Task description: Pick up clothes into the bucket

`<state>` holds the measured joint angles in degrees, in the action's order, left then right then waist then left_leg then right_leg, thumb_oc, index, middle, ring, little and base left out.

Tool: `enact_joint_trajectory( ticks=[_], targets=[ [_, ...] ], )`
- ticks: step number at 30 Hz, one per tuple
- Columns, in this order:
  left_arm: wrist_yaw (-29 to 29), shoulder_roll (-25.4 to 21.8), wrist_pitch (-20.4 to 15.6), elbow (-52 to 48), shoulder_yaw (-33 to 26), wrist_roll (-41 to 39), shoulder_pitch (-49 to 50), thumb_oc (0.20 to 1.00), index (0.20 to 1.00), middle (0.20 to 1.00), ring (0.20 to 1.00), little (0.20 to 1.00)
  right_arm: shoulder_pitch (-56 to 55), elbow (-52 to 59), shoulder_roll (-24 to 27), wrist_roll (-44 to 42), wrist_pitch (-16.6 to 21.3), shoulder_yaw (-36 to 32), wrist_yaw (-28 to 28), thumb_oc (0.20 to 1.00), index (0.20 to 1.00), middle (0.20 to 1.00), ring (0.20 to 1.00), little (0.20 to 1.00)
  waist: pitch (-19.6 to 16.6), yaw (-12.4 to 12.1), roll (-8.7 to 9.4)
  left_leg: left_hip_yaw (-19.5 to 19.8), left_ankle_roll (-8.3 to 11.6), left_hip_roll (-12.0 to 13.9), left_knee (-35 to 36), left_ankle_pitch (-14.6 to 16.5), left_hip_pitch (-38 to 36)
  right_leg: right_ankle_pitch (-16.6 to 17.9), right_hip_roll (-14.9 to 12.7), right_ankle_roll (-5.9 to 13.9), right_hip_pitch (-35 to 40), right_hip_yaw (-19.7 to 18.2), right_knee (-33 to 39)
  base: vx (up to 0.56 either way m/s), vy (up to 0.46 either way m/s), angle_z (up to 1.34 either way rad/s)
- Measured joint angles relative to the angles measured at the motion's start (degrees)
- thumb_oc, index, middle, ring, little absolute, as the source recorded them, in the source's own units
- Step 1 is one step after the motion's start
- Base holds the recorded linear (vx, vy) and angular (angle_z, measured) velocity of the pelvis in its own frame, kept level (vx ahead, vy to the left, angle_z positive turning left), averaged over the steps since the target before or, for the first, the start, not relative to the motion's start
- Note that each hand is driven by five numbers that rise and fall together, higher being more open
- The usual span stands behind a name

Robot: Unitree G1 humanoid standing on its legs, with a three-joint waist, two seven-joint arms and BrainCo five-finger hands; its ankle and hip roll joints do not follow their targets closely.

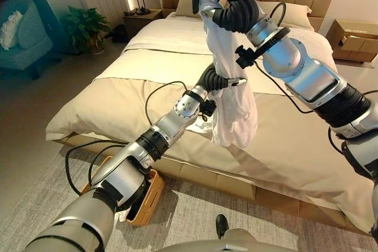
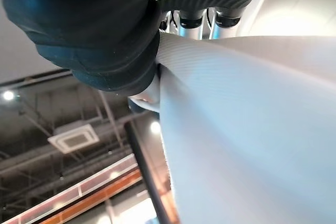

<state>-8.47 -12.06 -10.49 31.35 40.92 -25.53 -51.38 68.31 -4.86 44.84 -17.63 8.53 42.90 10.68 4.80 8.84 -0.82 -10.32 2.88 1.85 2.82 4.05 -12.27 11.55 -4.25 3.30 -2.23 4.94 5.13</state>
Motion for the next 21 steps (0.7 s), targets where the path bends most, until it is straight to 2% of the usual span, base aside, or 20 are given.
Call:
enact_joint_trajectory(
  ticks=[5,6,7,16,18,21],
  targets=[
    [0.0,0.0,0.0,0.0,-0.9,-0.1,0.0,0.200,0.200,0.200,0.200,0.200,0.0,0.0,-0.9,0.0,0.0,-0.6,0.2,0.200,0.200,0.200,0.200,0.200,0.0,-0.1,-0.08,0.0,0.00,0.0,0.0,0.0,0.0,0.0,0.1,-0.01,0.0,0.0,0.0,0.00,0.000,0.00],
    [0.0,-0.1,0.0,0.0,-1.4,-0.1,0.0,0.200,0.200,0.200,0.200,0.200,0.0,0.0,-1.1,0.0,0.0,-1.2,0.3,0.815,0.815,0.815,0.815,0.815,0.0,-0.1,-0.09,0.0,0.00,0.0,0.0,0.0,0.0,0.0,0.1,0.00,0.0,0.0,0.0,0.00,0.000,0.00],
    [0.0,-0.3,0.1,-0.3,-1.5,-0.2,0.0,0.200,0.200,0.200,0.200,0.200,-0.1,0.1,-1.2,0.0,0.0,-1.8,0.3,1.000,1.000,1.000,1.000,1.000,0.0,-0.1,-0.10,0.0,0.00,0.2,0.0,0.0,0.0,0.0,0.1,0.00,0.0,0.0,0.0,0.00,0.000,0.00],
    [0.1,-6.6,0.1,-5.1,-1.7,0.0,-0.1,0.200,0.200,0.200,0.200,0.200,-0.5,0.1,-0.8,0.3,0.3,-7.9,2.1,1.000,1.000,1.000,1.000,1.000,0.0,-0.4,-0.20,0.3,-0.04,0.3,0.0,0.0,-0.1,0.0,0.0,-0.02,0.4,0.3,0.0,0.00,0.000,0.00],
    [0.4,-13.1,0.1,-9.0,-1.8,0.0,-0.3,0.200,0.200,0.200,0.200,0.200,-0.5,0.2,-0.1,0.3,0.8,-9.3,2.4,1.000,1.000,1.000,1.000,1.000,0.1,-0.5,-0.44,0.4,-0.05,0.6,0.1,0.0,-0.1,-0.2,-0.1,-0.21,0.7,0.6,0.0,0.00,-0.027,0.05],
    [0.8,-19.3,-0.1,-13.1,-2.3,-0.2,-0.6,0.200,0.200,0.200,0.200,0.200,-0.8,1.3,1.9,0.2,1.5,-11.2,2.4,1.000,1.000,1.000,1.000,1.000,0.2,-1.0,-0.82,1.0,-0.02,0.9,0.1,0.0,-0.2,-0.6,0.0,-0.16,1.2,1.4,0.1,0.00,-0.032,0.14]
  ],
)
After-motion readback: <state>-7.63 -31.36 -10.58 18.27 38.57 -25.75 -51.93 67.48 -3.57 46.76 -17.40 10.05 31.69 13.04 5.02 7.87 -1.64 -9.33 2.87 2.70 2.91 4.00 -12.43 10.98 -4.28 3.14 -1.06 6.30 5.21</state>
